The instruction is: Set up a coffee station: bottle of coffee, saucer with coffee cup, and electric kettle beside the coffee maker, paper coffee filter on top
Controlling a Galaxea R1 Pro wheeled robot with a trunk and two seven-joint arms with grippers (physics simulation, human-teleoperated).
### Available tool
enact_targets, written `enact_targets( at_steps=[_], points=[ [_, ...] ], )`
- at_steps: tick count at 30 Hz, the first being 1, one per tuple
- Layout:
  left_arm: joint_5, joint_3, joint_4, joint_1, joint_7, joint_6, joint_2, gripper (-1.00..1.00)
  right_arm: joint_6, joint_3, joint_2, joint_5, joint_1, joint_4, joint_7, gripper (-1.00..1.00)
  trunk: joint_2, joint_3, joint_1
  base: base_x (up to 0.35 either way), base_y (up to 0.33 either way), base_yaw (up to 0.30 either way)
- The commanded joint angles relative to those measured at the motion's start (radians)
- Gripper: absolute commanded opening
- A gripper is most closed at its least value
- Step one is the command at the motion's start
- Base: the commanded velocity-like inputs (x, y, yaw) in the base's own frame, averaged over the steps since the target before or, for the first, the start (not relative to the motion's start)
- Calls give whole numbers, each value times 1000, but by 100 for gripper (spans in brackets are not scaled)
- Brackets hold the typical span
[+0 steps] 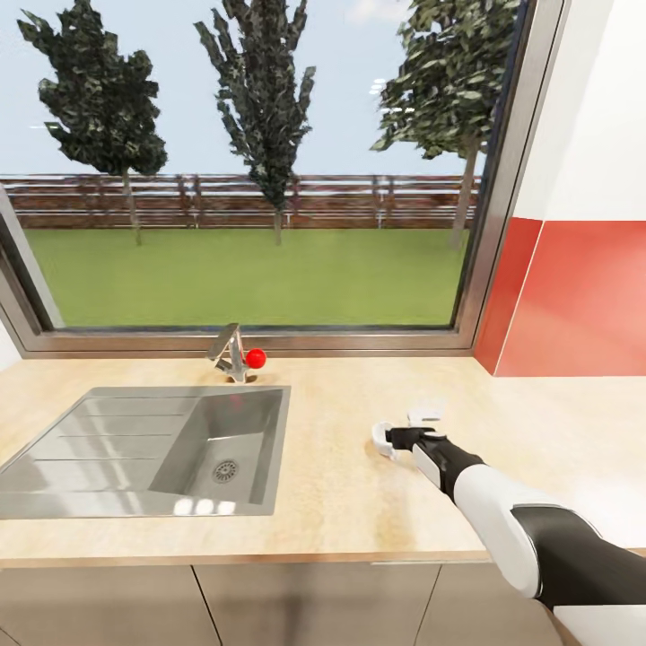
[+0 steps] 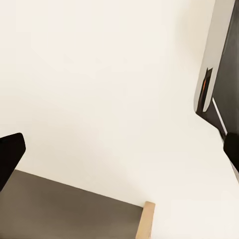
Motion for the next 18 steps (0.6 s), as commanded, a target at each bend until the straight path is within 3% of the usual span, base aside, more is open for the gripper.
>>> enact_targets(
  at_steps=[1, 18],
  points=[
    [-10, 8, 0, 0, 2, -3, 0, 100, 5, -2, 0, 2, 0, 3, -3, 100, -2, -2, 1, 0, 0, 0],
    [-10, 8, 0, 0, 2, -3, -2, 100, 2, -2, -1, 2, 26, 21, -3, 100, -2, -2, 1, 0, 0, 0]
  ],
)
